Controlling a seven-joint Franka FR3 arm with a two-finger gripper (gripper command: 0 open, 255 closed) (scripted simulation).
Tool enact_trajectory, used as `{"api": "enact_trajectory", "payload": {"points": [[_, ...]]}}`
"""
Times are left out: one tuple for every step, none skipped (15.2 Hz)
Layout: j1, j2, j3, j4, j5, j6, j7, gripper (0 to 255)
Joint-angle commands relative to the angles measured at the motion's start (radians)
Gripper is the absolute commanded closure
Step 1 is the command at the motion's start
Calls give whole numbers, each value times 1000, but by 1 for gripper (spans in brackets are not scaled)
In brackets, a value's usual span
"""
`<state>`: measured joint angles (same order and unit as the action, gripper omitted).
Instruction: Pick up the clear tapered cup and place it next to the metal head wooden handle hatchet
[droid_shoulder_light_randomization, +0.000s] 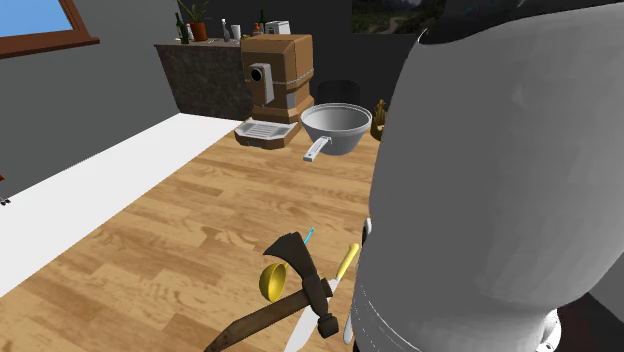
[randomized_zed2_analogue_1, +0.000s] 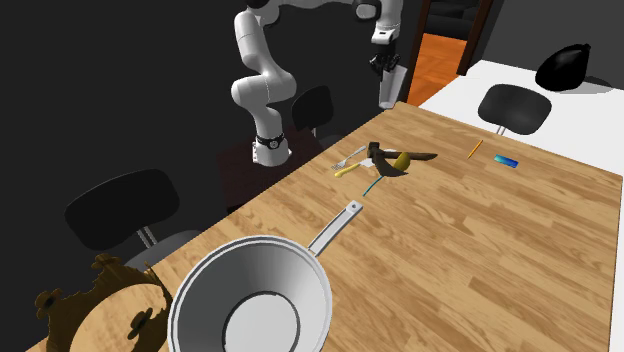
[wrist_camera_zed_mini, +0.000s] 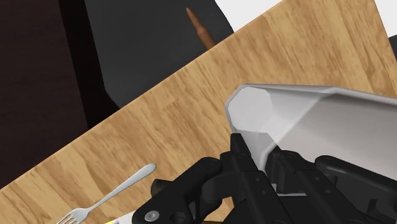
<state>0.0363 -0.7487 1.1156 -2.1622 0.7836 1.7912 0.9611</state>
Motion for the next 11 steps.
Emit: {"api": "enact_trajectory", "payload": {"points": [[61,-51,34,-9,8,24,0,255],[62,-50,42,-18,12,36,-2,255],[62,-49,51,-28,16,49,-3,255],[62,-48,59,-37,21,61,-5,255],[63,-46,68,-47,25,74,-7,255],[62,-44,77,-56,30,86,-9,255],[62,-42,86,-65,34,99,-10,255],[61,-39,95,-73,38,112,-12,255],[60,-37,105,-82,43,125,-14,255],[58,-34,115,-90,48,138,-16,255],[57,-32,125,-98,52,151,-18,255]]}}
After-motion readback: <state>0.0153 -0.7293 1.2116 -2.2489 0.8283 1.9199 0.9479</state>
